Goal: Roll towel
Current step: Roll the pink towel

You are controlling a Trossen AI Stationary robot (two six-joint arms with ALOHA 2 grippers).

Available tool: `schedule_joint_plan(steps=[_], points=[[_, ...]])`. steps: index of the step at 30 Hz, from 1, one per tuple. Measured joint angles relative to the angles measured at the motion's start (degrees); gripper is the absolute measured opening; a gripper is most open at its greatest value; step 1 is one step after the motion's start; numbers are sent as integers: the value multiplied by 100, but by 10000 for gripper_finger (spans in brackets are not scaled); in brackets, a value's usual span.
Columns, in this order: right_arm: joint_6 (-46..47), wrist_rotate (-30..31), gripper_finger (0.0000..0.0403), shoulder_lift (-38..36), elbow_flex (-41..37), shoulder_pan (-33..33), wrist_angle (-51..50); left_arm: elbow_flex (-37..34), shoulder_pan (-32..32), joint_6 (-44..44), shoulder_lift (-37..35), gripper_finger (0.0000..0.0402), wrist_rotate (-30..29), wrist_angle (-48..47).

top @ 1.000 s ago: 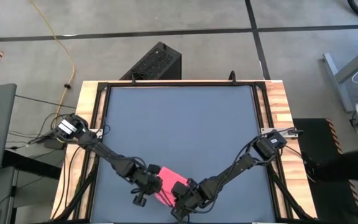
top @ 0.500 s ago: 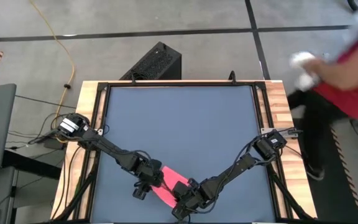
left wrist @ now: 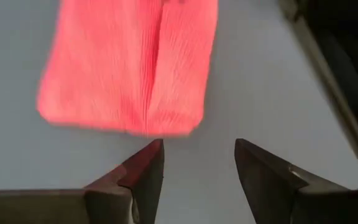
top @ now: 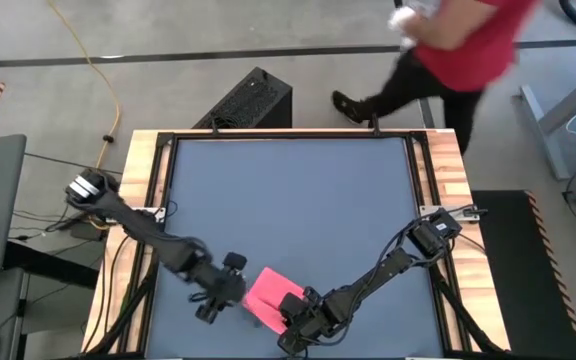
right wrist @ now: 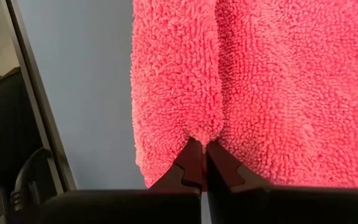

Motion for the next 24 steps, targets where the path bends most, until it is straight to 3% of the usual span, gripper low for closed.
schedule_joint_plan(steps=[4,7,12,14,18,24], points=[[-64,41,20,2,-3,-21,12,-344,-834,774,-193,177,-1436,1331],[-70,40,20,2,-4,-28,29,-598,-1301,1657,83,176,-2266,2229],[-66,41,20,4,-5,-28,55,-561,-1575,2515,785,180,-3660,2553],[-80,41,20,4,-5,-31,61,-504,-1574,2551,1041,187,-3847,2516],[-114,42,21,7,-7,-33,67,-499,-1529,2614,1372,198,-3684,2479],[-129,41,21,7,-7,-33,66,-499,-1358,2431,1467,201,-3981,2486]])
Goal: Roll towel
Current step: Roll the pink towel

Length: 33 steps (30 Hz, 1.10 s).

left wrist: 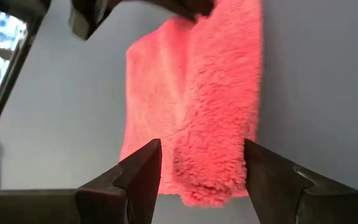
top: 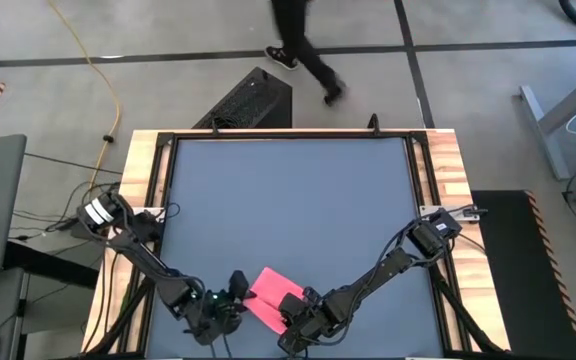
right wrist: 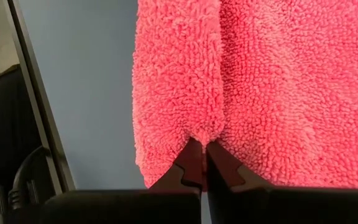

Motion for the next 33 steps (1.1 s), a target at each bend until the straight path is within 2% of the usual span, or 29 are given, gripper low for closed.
schedule_joint_plan(steps=[3,8,12,17,24,33], points=[[0,0,21,0,0,0,4,0,99,-78,0,201,137,1],[0,-2,21,0,0,0,11,0,246,-174,0,201,759,-12],[-97,-5,30,0,0,-2,20,0,255,-186,2,191,808,-16],[-152,-57,54,4,0,-7,20,0,253,-314,2,134,897,-21],[-482,-261,66,-59,55,-13,-68,0,262,-517,2,13,1060,-27],[-774,-291,67,-525,212,6,-545,11,520,-995,2,4,1759,-126]])
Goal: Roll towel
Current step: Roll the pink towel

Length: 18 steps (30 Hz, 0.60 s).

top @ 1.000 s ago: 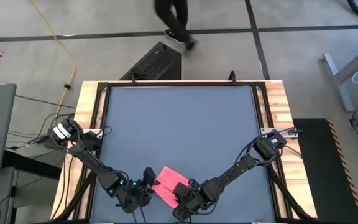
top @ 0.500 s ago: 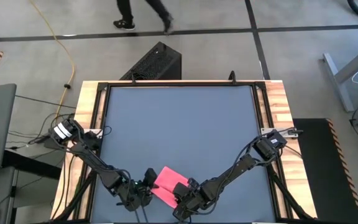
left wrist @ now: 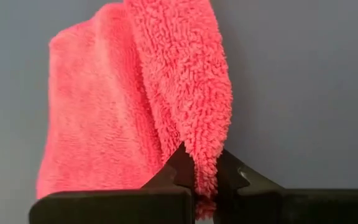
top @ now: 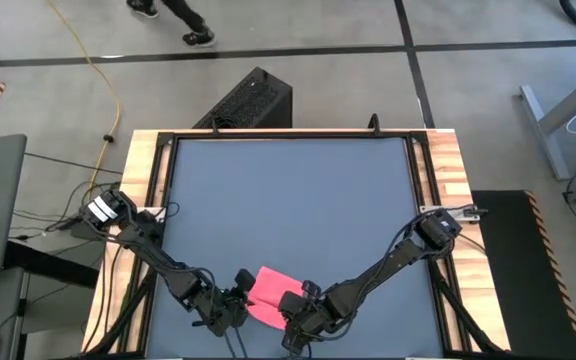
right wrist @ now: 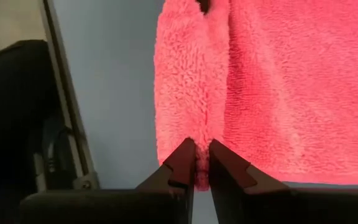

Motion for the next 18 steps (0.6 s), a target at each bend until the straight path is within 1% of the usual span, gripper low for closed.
schedule_joint_plan(steps=[6,12,15,18], points=[[-118,0,68,-22,0,73,-73,0,290,-277,0,3,644,16],[-94,-2,69,-24,0,169,-290,0,393,-317,0,2,769,-15],[-116,0,82,-28,0,204,-358,0,393,-319,0,2,782,-15],[-304,0,107,-29,3,197,-406,0,406,-334,0,2,890,-13]])
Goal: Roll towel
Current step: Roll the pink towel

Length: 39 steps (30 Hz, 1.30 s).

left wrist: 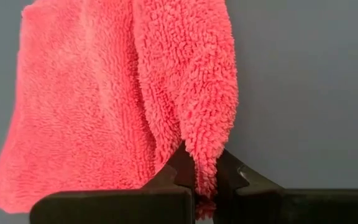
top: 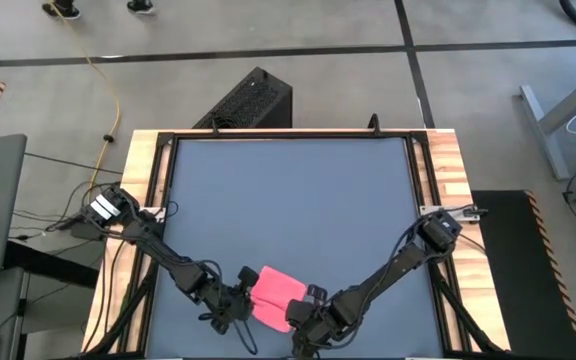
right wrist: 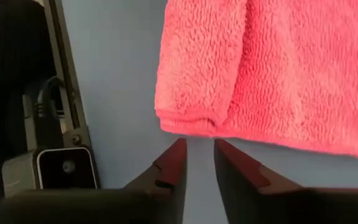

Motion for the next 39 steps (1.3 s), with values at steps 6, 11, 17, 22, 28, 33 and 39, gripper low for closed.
schedule_joint_plan(steps=[6,11,17,22,28,33,39], points=[[-1145,53,154,-1,0,50,541,0,265,-334,0,2,867,7],[-2453,732,163,-8,9,258,899,0,532,-364,0,2,1482,9],[-3860,852,164,140,-163,376,1207,-7,859,-498,-2,2,2358,11],[-4382,1101,164,488,-186,369,1327,-11,1037,-601,0,2,2853,-21],[-4579,1430,161,552,-203,341,1437,-37,1192,-709,0,2,3189,-52],[-4579,1371,151,555,-208,270,1430,-113,1303,-804,0,2,3307,37],[-4355,1141,89,761,-199,160,1567,-265,1374,-987,-2,5,3374,79]])
